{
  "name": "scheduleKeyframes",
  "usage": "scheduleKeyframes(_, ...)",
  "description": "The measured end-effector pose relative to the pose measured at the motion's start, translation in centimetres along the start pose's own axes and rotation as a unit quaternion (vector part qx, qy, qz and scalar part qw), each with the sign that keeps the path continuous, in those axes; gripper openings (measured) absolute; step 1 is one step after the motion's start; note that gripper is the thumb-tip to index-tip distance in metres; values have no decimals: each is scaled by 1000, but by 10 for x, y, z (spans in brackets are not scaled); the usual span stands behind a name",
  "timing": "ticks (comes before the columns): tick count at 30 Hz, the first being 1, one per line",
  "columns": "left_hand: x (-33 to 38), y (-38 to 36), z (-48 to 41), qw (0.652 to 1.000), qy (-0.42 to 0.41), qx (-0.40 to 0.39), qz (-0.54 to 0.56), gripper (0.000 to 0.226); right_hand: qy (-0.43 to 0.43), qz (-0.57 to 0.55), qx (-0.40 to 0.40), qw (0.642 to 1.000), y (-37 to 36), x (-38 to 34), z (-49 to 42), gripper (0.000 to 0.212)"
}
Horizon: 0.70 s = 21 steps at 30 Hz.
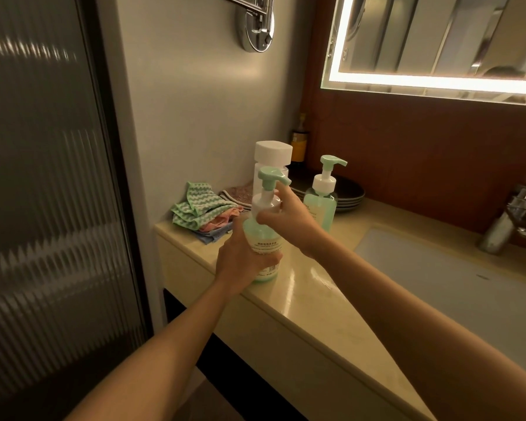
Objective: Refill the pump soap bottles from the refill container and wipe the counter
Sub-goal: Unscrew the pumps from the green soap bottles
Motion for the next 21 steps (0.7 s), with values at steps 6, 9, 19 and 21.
scheduleKeyframes(6, 0, 0, 1, 1000, 1, 0, 2, 91, 28, 107, 96, 989, 2, -1, -5, 72)
scheduleKeyframes(9, -1, 0, 2, 1000, 8, 0, 0, 89, 22, 33, 66, 997, 3, -1, -1, 61)
scheduleKeyframes(19, -2, -1, 3, 1000, 17, -9, 6, 89, 12, 114, 115, 987, -1, 11, -8, 74)
scheduleKeyframes(21, -3, -1, 3, 1000, 17, -9, 8, 91, 20, 98, 112, 989, 2, 8, -7, 66)
Point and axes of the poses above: each hand's wrist, its own z-axis away from the middle knuckle, its own y-axis out of the back of the hand, x = y × z, the point moved 6 cm from there along -z, towards the middle knuckle, and after that the axes turned 7 degrees about x, right-handed, at the moved point
